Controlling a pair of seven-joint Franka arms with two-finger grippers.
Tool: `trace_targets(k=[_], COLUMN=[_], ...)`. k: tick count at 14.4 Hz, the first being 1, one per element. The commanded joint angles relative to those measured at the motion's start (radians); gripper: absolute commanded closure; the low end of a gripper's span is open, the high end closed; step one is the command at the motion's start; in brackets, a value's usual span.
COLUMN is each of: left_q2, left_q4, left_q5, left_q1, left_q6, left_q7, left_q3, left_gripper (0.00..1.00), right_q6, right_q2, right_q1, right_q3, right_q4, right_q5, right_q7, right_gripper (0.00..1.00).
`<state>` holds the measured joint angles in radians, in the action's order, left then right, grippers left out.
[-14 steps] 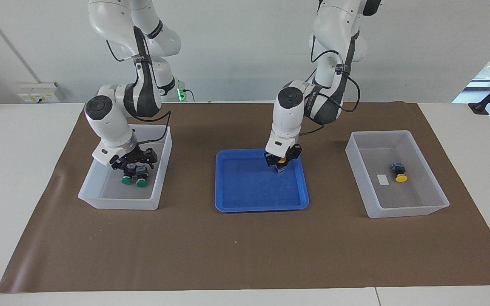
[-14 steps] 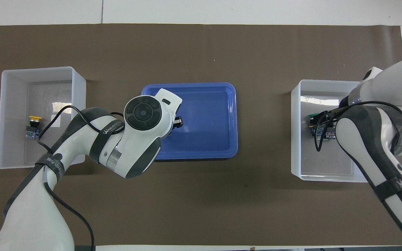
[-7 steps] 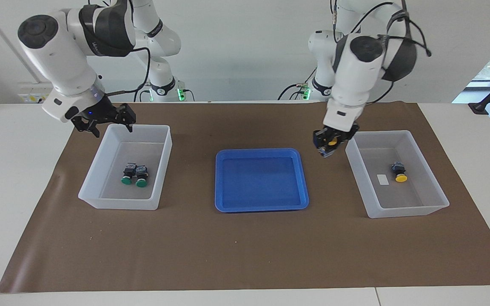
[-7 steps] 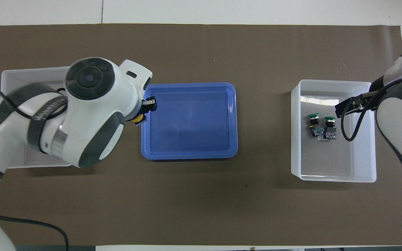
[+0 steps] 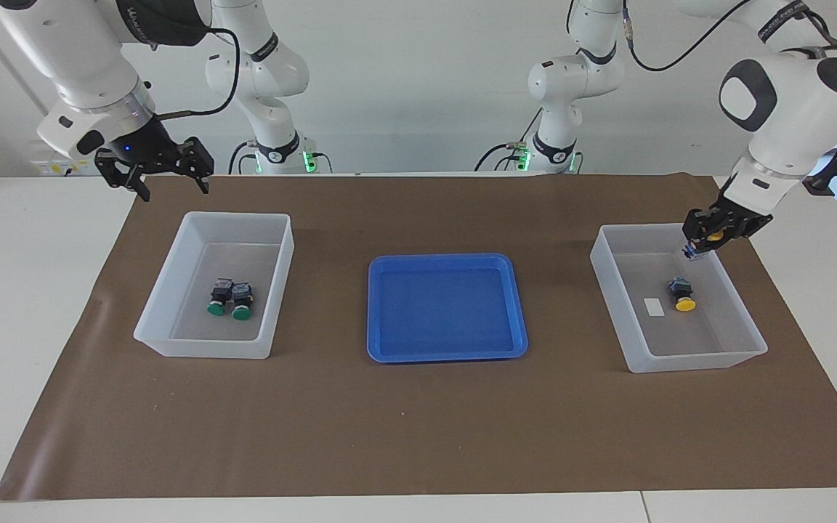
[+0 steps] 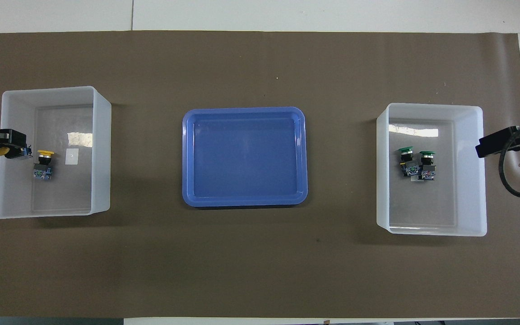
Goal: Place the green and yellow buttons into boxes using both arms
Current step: 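Carry the yellow button with the left gripper into the left box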
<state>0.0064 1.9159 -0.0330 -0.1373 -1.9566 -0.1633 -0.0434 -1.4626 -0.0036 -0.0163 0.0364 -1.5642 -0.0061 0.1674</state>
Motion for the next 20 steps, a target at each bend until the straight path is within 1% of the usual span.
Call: trace_targets(k=[1,3,4,5,6,7,8,11,12,13,14,17,18,20], left_q2=[-0.046,-0.025,0.009,0.027,0.032,0.035,0.035,0.043,0.049,0.049,0.050,0.049,0.046,0.055], left_q4=[0.239,0.316,0.318,0.318,0.311,0.295,0.285,0.288,0.285,0.284,0.278,0.249,0.215,0.084], left_q5=[0.013,0.013,0.005,0.001,-0.010,-0.062,-0.076,-0.085,-0.085,-0.085,-0.085,-0.085,-0.085,-0.084], left_q1=[0.019,0.027,0.054,0.091,0.099,0.102,0.114,0.119,0.108,0.105,0.104,0.088,0.088,0.091], left_q6=[-0.218,-0.335,-0.340,-0.315,-0.253,-0.187,-0.151,-0.157,-0.165,-0.173,-0.179,-0.151,-0.110,0.023], left_q7=[-0.009,-0.010,-0.027,-0.053,-0.056,-0.056,-0.056,-0.056,-0.056,-0.067,-0.088,-0.105,-0.105,-0.104], left_q3=[-0.010,-0.012,-0.012,-0.009,-0.010,-0.012,-0.013,-0.012,-0.012,-0.012,-0.012,-0.012,-0.012,-0.013], left_gripper=[1.00,1.00,1.00,1.00,1.00,1.00,1.00,1.00,0.88,0.14,0.00,0.00,0.00,0.00], right_q6=[-0.021,-0.022,-0.024,-0.018,-0.018,-0.018,-0.018,-0.030,-0.041,-0.039,-0.041,-0.041,-0.039,-0.035], right_q2=[-0.016,-0.015,-0.015,-0.013,-0.013,-0.013,-0.015,-0.015,-0.009,-0.007,-0.004,0.011,0.011,0.004], right_q1=[0.015,0.018,0.019,0.021,0.021,0.022,0.024,0.009,0.009,0.010,0.009,0.015,0.019,0.025], right_q3=[-0.007,-0.007,-0.007,-0.007,-0.007,-0.009,-0.006,0.017,0.019,0.025,0.031,0.028,0.022,0.016], right_q4=[-0.031,-0.030,-0.027,-0.027,-0.027,-0.027,-0.030,-0.036,-0.034,-0.034,-0.034,-0.025,-0.025,-0.027], right_q5=[-0.009,-0.014,-0.028,-0.029,-0.032,-0.035,-0.032,-0.034,-0.035,-0.034,-0.034,-0.035,-0.035,-0.035], right_q7=[0.004,0.000,-0.002,-0.002,-0.002,-0.002,0.000,-0.002,-0.003,-0.003,-0.006,-0.006,-0.005,-0.003], right_gripper=[0.00,0.00,0.00,0.00,0.00,0.00,0.00,0.00,0.00,0.00,0.00,0.00,0.00,0.00])
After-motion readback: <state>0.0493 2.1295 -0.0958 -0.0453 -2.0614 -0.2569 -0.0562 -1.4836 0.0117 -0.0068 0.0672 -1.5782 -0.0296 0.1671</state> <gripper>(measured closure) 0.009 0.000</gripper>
